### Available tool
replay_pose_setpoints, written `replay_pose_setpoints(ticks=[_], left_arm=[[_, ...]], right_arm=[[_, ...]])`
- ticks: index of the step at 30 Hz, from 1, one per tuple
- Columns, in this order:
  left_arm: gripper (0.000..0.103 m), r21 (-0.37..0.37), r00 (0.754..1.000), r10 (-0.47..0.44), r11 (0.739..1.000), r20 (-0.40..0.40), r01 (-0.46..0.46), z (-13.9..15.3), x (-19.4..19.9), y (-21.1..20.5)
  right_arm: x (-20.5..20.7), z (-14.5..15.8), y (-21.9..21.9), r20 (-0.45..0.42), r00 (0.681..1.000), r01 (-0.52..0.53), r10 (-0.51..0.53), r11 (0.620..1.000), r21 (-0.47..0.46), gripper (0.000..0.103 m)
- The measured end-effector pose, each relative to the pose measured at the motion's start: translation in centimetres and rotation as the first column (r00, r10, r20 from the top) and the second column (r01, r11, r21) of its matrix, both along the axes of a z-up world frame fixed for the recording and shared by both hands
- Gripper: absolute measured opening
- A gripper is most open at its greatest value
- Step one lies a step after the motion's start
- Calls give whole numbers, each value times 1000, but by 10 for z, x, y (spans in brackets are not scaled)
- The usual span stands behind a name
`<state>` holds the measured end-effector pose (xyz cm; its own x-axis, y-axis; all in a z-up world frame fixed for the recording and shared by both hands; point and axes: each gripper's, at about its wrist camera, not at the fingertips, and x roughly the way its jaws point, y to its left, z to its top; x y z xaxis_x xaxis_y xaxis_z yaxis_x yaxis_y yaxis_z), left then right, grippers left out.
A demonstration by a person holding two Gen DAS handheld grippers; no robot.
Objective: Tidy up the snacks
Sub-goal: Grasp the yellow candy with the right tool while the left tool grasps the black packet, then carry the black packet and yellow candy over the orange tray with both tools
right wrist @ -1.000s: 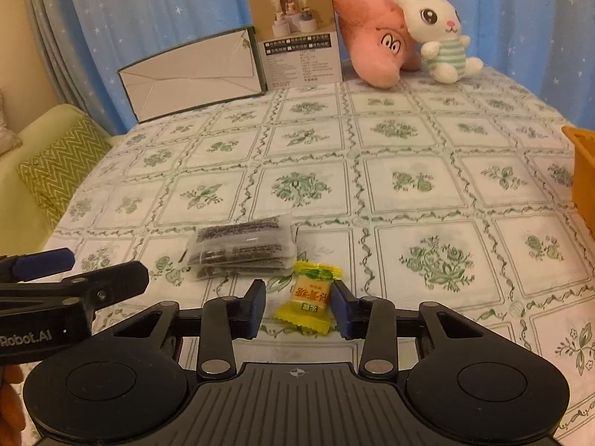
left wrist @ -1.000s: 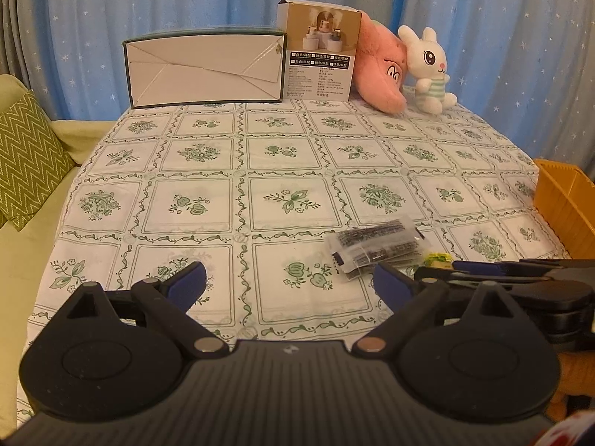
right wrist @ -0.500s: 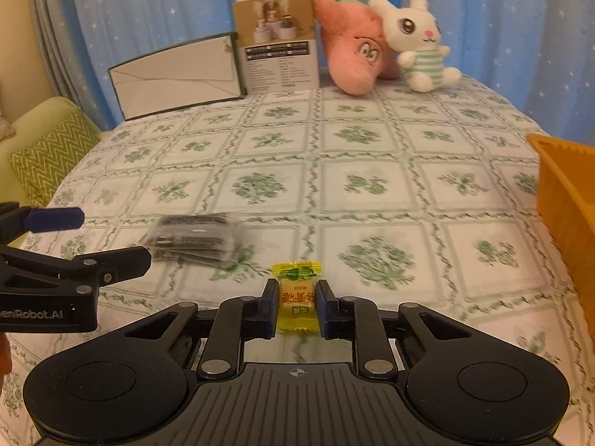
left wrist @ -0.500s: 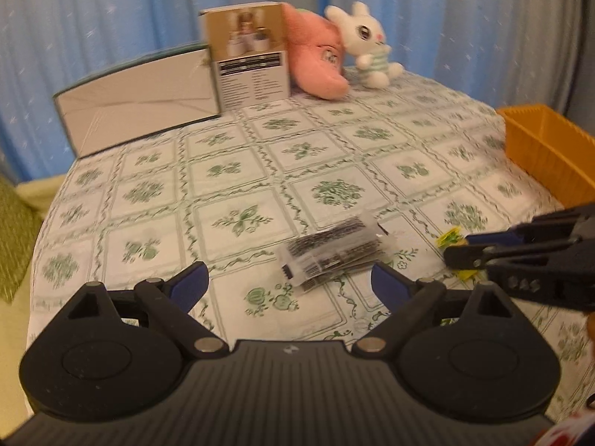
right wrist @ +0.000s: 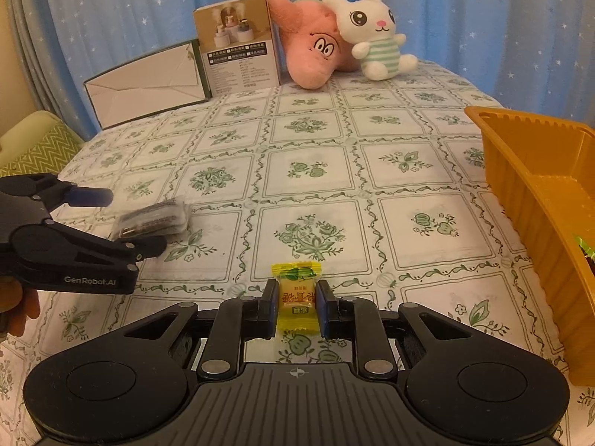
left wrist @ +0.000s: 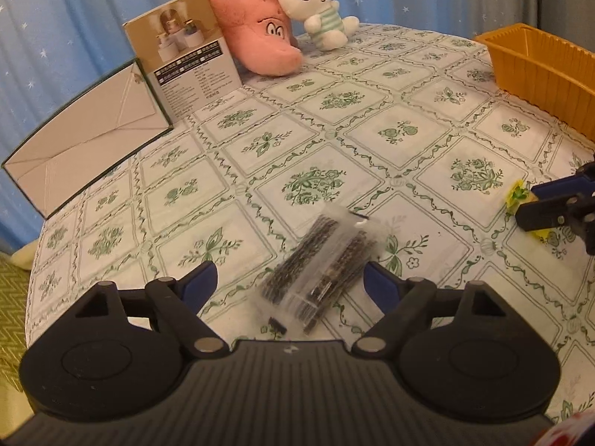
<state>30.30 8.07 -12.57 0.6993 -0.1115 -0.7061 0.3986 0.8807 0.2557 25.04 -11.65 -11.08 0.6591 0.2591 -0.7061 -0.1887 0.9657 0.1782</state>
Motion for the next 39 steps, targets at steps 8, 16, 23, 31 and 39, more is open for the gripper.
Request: replay_pose_setpoints(ticks=[8, 16, 23, 31, 39], left_arm=[[52, -107, 998, -2, 994, -67, -5, 2, 10, -3], [37, -186, 986, 59, 979, -154, -87, 5, 5, 2], [35, -203, 972, 160, 960, -171, -194, 6, -6, 0], [34, -209, 947, 271, 929, -173, -304, 15, -26, -5], [34, -259, 945, 291, 911, -152, -322, 45, -61, -29]], right_arm=[[1, 0, -1, -2, 1000, 4, -3, 1000, 5, 21], [1, 0, 1, -3, 1000, -2, 2, 1000, 18, 21], [-1, 5, -1, 2, 1000, 5, -5, 1000, 29, 21], [-9, 20, -10, 25, 1000, 8, -9, 999, 34, 21], [-28, 44, -31, 48, 998, 27, -29, 999, 46, 21]])
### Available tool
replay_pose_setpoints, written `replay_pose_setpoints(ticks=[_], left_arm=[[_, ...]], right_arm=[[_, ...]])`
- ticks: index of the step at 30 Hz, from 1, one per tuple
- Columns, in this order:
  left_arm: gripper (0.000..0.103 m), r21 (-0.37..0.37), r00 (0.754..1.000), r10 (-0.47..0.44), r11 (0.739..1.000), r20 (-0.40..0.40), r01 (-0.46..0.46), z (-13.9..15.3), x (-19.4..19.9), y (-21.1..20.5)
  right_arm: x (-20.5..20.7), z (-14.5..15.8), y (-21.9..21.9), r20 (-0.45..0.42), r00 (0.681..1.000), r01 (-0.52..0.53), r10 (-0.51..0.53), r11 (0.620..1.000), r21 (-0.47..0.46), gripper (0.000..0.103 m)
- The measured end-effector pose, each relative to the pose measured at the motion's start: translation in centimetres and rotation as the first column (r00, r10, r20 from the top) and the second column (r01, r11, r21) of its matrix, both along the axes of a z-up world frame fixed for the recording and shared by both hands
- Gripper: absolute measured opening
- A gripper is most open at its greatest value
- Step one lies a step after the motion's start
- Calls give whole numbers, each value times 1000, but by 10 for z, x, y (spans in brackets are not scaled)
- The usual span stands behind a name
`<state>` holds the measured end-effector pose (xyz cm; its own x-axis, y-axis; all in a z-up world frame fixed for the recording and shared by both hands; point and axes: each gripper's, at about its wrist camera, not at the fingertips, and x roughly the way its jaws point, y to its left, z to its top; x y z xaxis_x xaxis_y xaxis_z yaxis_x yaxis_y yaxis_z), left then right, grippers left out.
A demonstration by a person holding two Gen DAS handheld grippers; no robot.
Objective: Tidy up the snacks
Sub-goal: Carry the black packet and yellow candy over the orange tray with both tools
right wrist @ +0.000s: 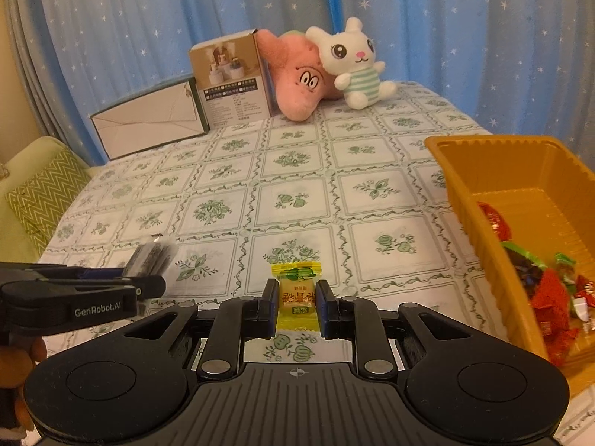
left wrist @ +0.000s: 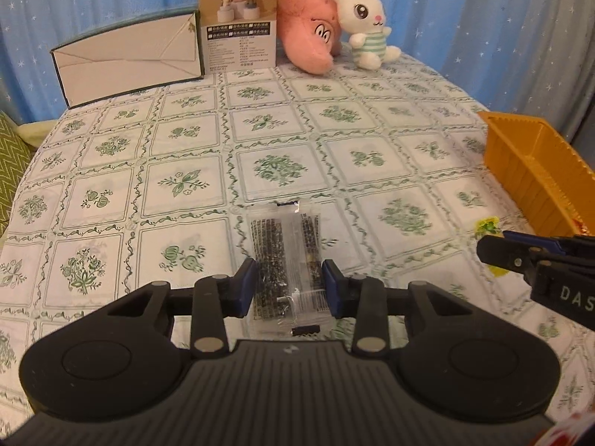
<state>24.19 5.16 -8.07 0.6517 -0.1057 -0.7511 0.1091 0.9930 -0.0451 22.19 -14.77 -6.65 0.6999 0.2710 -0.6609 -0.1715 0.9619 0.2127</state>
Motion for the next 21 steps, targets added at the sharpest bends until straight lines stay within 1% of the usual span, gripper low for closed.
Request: replay_pose_setpoints(ticks=[4, 8, 14, 21], left_arm=[[34, -40, 999, 12, 999, 30, -11, 22, -22, -12], [34, -60, 998, 27, 998, 52, -24, 42, -45, -24], [34, -60, 997, 36, 998, 64, -32, 62, -80, -44], [34, -57, 997, 43, 998, 70, -39, 75, -115, -57]], right_arm=[[-15, 14, -12, 12, 1000, 10, -10, 1000, 10, 21], [-34, 27, -25, 17, 1000, 19, -19, 1000, 19, 21], [-64, 40, -42, 21, 999, 29, -29, 999, 26, 21], [-94, 55, -56, 38, 999, 31, -32, 999, 35, 21]])
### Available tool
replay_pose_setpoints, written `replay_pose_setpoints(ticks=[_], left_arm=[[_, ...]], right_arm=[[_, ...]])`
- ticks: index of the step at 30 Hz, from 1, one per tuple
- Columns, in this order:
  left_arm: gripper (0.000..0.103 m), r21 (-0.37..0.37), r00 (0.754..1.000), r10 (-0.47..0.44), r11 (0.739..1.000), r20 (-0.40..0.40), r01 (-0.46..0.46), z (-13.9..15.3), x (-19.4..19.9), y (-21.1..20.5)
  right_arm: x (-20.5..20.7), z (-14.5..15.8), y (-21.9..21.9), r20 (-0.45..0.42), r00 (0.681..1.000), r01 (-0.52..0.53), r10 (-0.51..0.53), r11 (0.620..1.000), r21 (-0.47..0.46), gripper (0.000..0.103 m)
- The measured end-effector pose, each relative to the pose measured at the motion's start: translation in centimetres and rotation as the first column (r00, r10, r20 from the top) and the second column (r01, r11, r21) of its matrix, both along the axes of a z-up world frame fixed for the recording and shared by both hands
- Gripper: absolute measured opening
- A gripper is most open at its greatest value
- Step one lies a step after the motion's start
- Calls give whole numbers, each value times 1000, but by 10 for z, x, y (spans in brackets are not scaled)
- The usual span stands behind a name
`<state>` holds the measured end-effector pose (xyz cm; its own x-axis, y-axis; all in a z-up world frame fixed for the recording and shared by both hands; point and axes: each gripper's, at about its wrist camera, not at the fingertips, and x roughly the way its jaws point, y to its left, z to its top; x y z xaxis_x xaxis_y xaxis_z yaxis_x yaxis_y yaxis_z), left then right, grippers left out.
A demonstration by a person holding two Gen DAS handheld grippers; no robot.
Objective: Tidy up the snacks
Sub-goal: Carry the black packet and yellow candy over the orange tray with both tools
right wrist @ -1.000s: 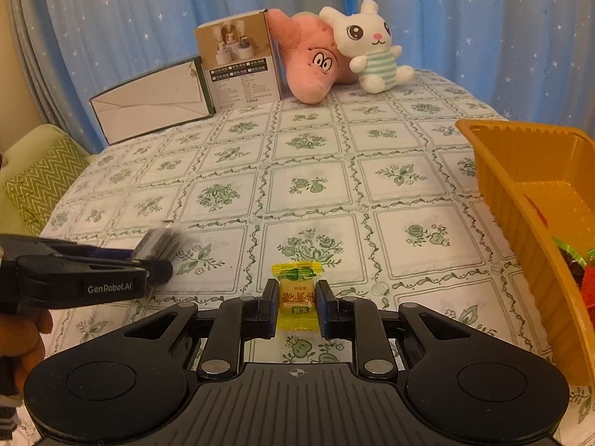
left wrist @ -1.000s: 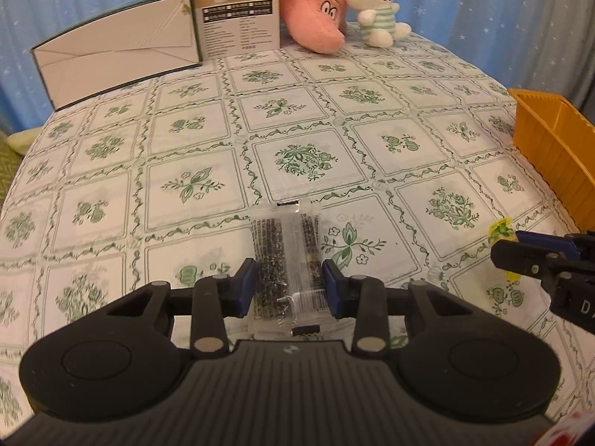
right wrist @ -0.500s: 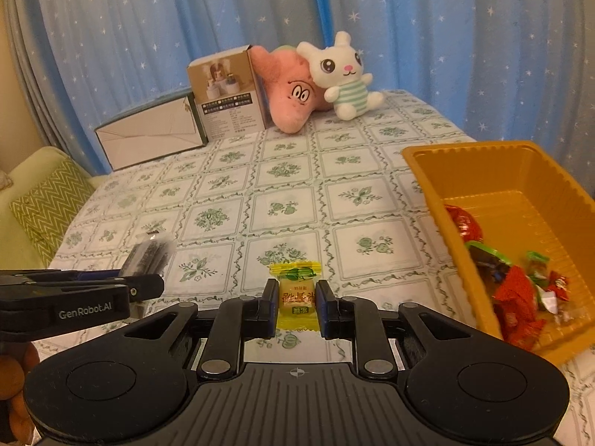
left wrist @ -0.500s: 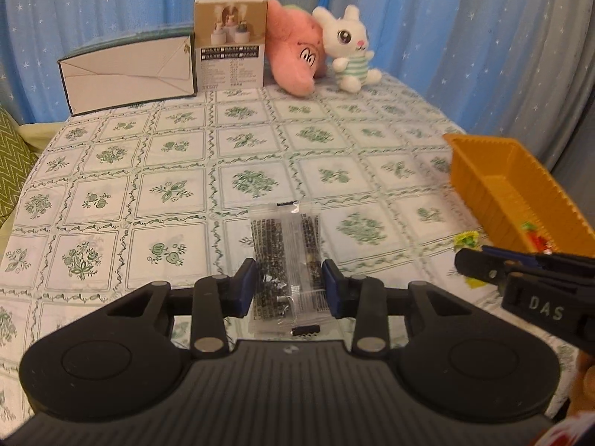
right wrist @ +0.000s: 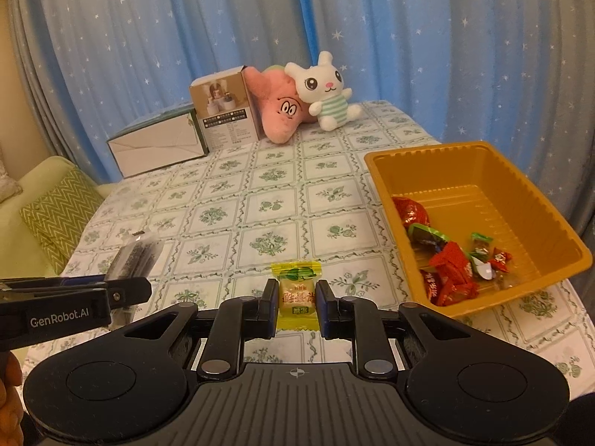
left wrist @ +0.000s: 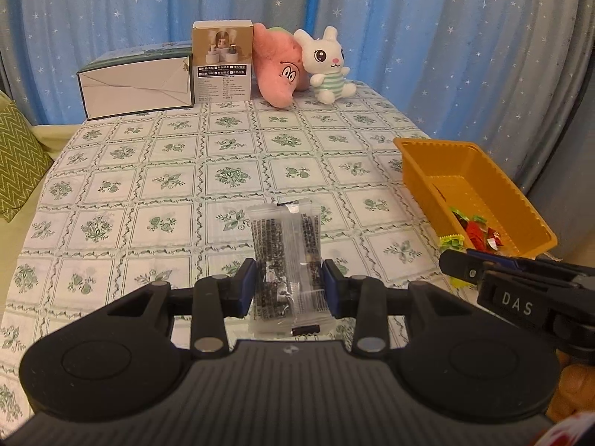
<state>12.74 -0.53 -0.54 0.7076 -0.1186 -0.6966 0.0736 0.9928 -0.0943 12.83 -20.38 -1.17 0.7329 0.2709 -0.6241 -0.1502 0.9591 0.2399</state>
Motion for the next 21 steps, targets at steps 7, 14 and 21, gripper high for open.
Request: replay_pose_setpoints(ticks=[7, 14, 21], left_arm=[[34, -9, 1000, 4, 1000, 5, -4, 9, -24, -8], [34, -11, 1000, 4, 1000, 7, -4, 13, -34, -12], [34, -10, 1000, -2, 1000, 11, 3, 17, -33, -17]], right_arm=[[-21, 12, -7, 20, 1000, -6, 6, 1000, 4, 21], [-30, 18, -14, 29, 1000, -2, 2, 1000, 1, 21], [-32, 20, -21, 28, 1000, 9, -9, 1000, 4, 21]])
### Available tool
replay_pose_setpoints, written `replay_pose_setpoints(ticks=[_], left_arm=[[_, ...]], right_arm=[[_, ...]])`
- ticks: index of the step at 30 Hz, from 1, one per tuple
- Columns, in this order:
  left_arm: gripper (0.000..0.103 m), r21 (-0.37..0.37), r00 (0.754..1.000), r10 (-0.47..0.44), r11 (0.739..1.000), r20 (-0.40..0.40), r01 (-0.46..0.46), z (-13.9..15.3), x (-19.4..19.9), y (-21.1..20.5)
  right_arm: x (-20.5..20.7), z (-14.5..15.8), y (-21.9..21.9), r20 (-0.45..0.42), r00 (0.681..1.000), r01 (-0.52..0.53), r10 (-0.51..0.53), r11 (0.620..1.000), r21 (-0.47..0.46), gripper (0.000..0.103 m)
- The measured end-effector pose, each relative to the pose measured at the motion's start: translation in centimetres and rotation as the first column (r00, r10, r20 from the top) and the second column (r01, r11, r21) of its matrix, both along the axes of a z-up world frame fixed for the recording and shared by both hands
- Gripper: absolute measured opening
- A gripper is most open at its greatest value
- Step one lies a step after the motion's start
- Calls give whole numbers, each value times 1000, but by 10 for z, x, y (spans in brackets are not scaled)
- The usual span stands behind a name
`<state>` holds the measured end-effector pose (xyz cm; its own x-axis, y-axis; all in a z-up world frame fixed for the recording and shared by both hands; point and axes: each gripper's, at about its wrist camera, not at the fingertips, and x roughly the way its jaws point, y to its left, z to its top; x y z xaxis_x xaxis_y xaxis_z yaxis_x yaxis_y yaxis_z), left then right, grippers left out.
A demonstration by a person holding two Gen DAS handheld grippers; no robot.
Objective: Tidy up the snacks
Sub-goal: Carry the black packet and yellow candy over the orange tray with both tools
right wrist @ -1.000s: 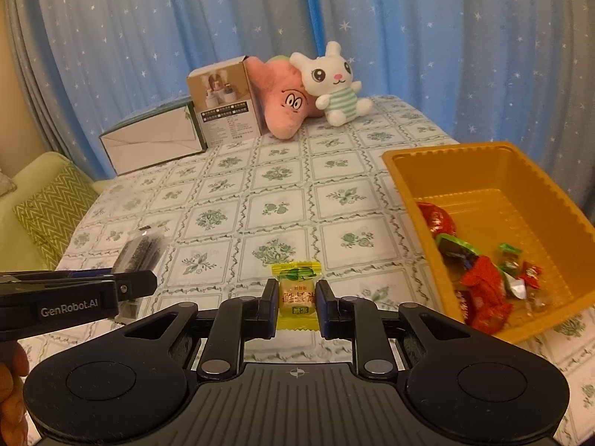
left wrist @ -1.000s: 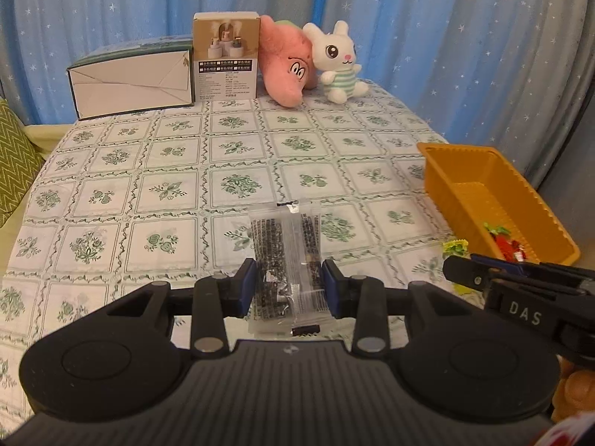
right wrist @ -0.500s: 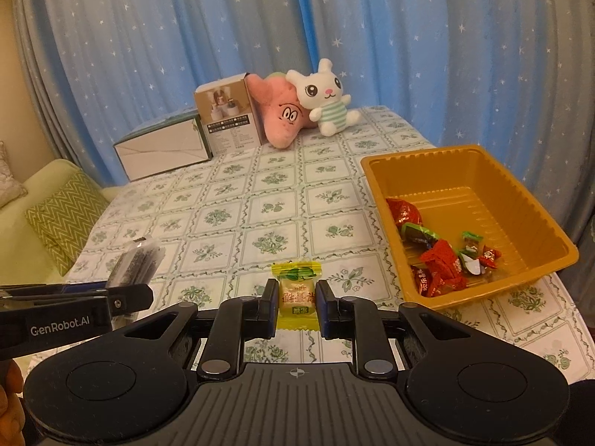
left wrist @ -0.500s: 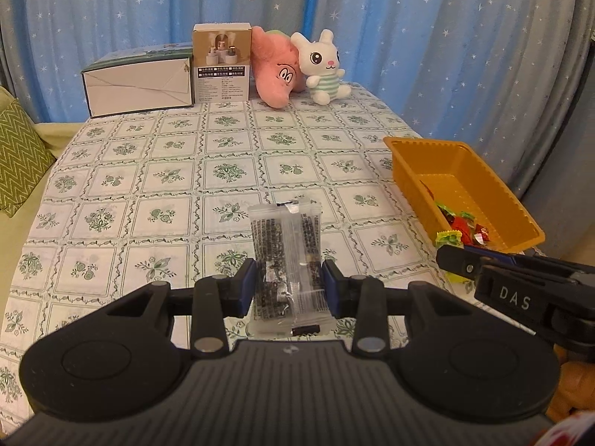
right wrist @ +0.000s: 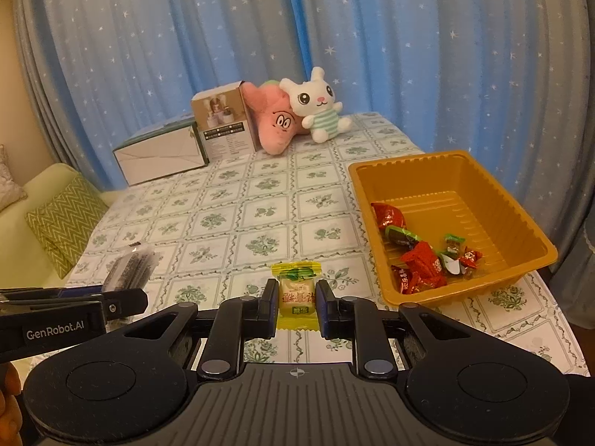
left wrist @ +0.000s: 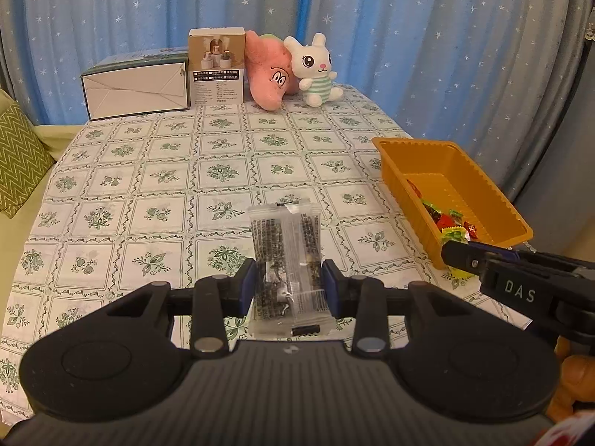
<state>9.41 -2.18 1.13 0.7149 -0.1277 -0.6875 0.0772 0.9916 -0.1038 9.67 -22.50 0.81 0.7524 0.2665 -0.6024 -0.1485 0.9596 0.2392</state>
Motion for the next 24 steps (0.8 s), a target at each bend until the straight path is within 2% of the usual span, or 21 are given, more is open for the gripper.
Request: replay_pose_setpoints(ticks=[10, 24], left_arm=[[34, -11, 999, -34, 999, 4, 34, 3, 3, -14], [34, -38, 993, -117, 992, 6, 117, 7, 19, -54]], right_arm=[[-3, 3, -14, 2, 1000, 25, -24, 1000, -6, 21], [0, 7, -54, 1, 992, 125, -125, 992, -17, 21]])
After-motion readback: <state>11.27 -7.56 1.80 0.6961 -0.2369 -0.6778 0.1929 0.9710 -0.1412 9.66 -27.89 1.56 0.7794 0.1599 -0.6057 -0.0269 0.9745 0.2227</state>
